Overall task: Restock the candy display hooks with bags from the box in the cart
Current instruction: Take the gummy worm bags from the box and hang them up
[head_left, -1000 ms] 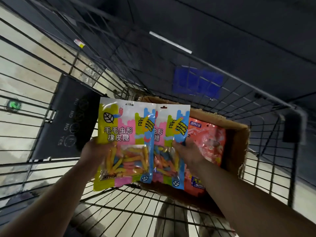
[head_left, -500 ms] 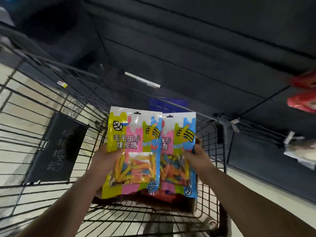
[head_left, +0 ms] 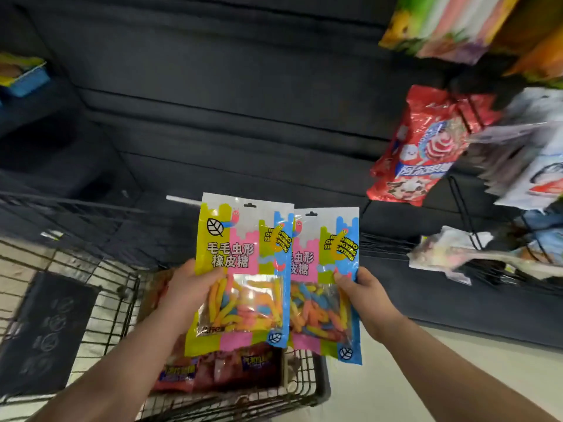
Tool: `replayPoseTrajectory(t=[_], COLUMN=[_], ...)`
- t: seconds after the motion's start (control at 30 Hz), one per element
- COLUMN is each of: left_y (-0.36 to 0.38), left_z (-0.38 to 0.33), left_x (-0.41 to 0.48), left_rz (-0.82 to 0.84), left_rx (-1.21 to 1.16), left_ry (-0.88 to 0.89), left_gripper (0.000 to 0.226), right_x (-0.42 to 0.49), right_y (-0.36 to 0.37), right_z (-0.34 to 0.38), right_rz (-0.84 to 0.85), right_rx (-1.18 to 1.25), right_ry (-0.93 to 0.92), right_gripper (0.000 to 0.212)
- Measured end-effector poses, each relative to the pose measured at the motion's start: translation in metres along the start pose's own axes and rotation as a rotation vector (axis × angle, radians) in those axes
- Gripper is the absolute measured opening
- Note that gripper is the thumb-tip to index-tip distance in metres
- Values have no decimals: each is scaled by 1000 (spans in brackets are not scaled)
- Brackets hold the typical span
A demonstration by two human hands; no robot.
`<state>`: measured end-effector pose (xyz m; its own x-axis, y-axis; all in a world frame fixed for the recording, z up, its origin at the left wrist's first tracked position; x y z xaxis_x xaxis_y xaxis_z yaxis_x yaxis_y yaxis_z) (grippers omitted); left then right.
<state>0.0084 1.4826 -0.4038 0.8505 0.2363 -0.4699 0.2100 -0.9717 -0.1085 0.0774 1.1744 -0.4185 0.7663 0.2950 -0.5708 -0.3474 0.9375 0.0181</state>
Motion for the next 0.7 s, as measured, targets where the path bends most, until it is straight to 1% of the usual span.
replayPoseTrajectory(t=[0.1,0.27,0.47,0.6,0.67,0.7], left_y=[46,135,263,343,378,399], left_z=[-12,-25,-42,-44,-44,-46], left_x=[-8,-31,-85,-127,-148,-161], left_rz=[68,210,361,452,508,540], left_rx=[-18,18,67,64,78,82], left_ry=[27,49,121,137,140,147], left_gripper=[12,14,13,11,17,17], right_x=[-34,-106,-206,-274,-305,-323], right_y=[-39,-122,-219,-276,-300,-314], right_z=[-4,-22,-61,-88,-98,-104], right_rz=[-37,-169,-348,-449,-480,-498], right_rx=[26,70,147,206,220,228], right_ry=[-35,-85,-151,-179,-202,-212], right_gripper=[18,20,17,22,22,23])
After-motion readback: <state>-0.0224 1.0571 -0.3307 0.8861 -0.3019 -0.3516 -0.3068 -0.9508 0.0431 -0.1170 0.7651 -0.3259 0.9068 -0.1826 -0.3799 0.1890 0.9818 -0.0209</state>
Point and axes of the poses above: each hand's wrist, its own x-axis towards the middle knuckle, its own y-axis out of the palm, z = x × y, the point moved 8 cm from there along x, towards the middle knuckle, and after that the axes turned 15 degrees about z, right-handed, at the moved point
